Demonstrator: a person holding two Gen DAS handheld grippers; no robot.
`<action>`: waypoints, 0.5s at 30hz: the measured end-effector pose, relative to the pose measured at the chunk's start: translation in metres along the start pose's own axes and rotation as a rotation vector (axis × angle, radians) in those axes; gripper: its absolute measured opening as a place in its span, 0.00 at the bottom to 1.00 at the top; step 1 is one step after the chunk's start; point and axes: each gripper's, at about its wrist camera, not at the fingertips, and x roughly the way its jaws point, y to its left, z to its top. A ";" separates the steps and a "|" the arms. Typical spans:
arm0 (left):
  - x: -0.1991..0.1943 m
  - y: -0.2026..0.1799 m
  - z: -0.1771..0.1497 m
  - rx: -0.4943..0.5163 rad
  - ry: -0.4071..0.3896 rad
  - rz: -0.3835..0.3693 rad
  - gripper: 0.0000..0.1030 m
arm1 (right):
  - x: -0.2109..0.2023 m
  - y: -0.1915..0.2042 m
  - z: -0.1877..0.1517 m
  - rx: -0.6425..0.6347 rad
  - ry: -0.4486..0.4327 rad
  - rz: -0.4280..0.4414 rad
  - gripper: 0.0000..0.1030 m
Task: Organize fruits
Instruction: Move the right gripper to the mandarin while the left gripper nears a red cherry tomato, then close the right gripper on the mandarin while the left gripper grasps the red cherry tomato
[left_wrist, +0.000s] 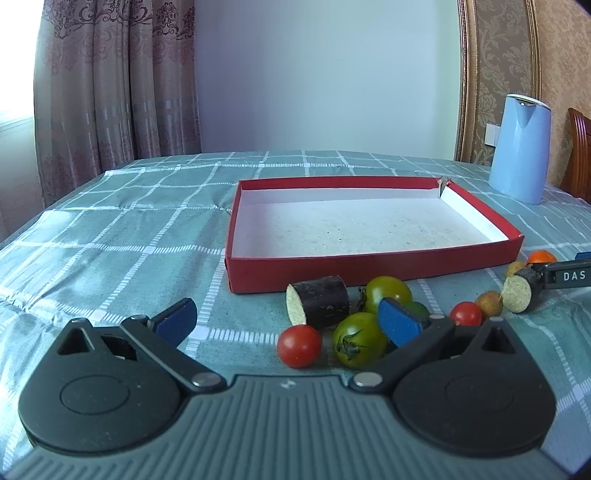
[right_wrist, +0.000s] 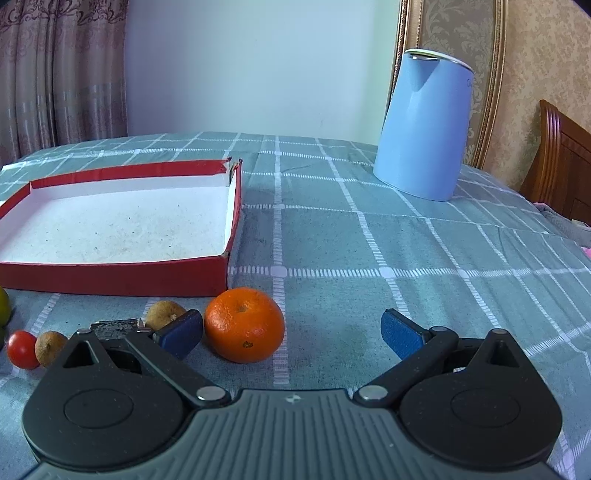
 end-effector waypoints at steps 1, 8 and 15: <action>0.000 0.000 0.000 -0.001 0.001 -0.002 1.00 | 0.001 0.001 0.000 -0.007 0.000 -0.004 1.00; 0.001 0.001 0.000 -0.003 0.004 -0.006 1.00 | 0.004 0.003 0.001 -0.025 0.016 0.047 0.79; 0.001 0.000 0.000 0.005 0.007 -0.014 1.00 | 0.000 0.008 0.000 -0.040 0.007 0.108 0.51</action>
